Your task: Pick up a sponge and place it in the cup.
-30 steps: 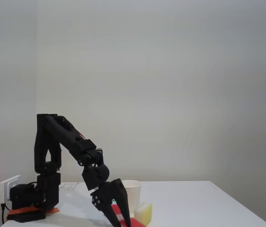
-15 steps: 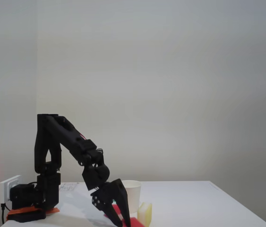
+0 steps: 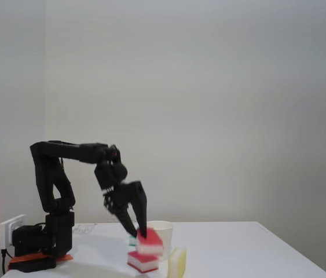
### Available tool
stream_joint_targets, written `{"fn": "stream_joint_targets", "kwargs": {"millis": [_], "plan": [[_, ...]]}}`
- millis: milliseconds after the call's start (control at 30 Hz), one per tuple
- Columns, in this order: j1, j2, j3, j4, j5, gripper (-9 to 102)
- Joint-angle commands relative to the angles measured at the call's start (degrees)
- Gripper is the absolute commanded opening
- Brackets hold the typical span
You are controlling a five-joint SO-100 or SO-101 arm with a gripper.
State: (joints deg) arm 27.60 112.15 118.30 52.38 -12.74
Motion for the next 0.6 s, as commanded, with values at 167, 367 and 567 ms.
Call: {"fn": "stream_joint_targets", "kwargs": {"millis": [167, 367, 567], "plan": [[-6.86, 7.91, -13.18, 11.78, 1.05, 0], [-16.35, 12.13, -14.24, 12.57, 2.11, 0], [-24.70, 16.44, -10.28, 12.39, 3.08, 0]]}}
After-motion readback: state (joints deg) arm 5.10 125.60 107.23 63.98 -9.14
